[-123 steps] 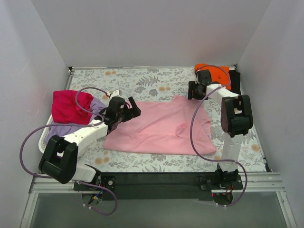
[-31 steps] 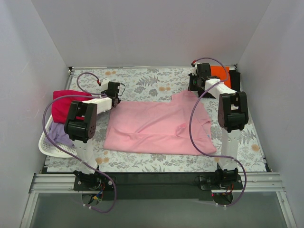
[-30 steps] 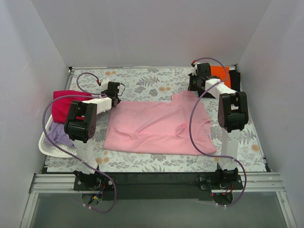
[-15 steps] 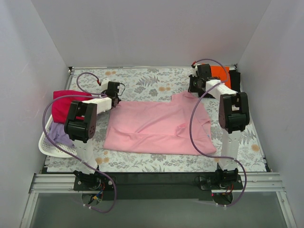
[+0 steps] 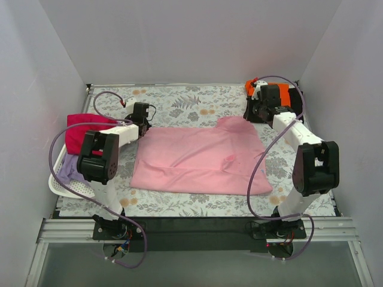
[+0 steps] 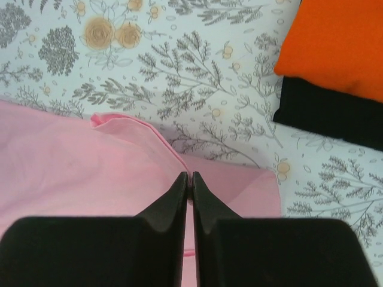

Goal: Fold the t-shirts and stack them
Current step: Fold the tshirt

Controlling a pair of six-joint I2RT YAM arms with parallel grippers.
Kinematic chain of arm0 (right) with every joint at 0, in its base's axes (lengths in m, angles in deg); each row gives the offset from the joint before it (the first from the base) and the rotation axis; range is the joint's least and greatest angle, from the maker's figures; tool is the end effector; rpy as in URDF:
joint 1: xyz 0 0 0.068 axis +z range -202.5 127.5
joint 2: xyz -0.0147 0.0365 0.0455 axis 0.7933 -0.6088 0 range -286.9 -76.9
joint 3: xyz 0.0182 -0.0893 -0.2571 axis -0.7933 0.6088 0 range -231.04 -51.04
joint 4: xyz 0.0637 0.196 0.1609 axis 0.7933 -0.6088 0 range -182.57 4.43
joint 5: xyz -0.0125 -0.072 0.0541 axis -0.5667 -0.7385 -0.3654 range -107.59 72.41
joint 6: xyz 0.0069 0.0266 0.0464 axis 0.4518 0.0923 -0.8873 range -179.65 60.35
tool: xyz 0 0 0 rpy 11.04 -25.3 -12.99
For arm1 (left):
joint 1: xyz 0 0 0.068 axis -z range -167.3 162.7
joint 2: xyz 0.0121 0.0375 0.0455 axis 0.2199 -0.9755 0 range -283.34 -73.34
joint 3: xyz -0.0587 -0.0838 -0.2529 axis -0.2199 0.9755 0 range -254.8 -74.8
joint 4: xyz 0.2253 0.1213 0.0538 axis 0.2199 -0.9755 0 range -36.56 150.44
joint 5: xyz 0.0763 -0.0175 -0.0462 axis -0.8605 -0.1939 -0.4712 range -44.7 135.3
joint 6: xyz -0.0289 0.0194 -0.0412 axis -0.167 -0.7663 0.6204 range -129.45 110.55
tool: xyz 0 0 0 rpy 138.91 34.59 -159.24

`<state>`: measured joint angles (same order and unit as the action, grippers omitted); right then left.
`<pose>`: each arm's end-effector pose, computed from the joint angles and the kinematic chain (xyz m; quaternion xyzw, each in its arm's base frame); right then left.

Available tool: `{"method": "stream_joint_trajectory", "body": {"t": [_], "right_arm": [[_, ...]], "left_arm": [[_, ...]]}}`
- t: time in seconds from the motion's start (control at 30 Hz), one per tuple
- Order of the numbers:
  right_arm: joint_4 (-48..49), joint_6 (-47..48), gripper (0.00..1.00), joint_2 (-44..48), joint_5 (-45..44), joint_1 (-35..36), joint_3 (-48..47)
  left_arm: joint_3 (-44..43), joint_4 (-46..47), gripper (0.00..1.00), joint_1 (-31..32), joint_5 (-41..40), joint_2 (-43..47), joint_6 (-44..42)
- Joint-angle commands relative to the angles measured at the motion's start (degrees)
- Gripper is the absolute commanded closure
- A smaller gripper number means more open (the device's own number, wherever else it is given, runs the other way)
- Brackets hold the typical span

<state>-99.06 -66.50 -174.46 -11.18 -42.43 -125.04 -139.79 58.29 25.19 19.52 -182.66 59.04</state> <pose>0.3839 0.0721 0.2664 -0.0500 0.8927 0.1150 0.4329 0.3916 -0.0709 0.1574 -0.4980 0.7605 -0.0771 0.4095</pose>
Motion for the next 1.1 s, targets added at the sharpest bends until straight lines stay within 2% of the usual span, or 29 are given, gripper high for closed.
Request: {"method": "stream_joint_trajectory", "body": {"t": [0.0, 0.3, 0.63, 0.83, 1.07], "right_arm": [[-0.2, 0.3, 0.99, 4.3, 0.3, 0.5, 3.8], [-5.1, 0.6, 0.99, 18.8, -2.2, 3.0, 13.6], [-15.7, -0.3, 0.99, 32.4, -1.7, 5.7, 18.5], [-20.9, -0.3, 0.99, 38.0, -2.7, 6.2, 19.8], [-24.3, -0.6, 0.99, 40.5, -2.5, 7.3, 21.3]], "left_arm": [[2.0, 1.2, 1.0, -0.2, 0.1, 6.5, -0.6], [8.2, 1.7, 1.0, -0.2, 2.4, 12.6, 1.0], [15.1, 1.8, 1.0, -0.2, 5.4, 20.2, 1.8], [19.3, 1.1, 1.0, -0.3, 5.6, 26.4, 1.5], [24.9, -0.6, 1.0, -0.3, 5.1, 32.2, 2.1]]}}
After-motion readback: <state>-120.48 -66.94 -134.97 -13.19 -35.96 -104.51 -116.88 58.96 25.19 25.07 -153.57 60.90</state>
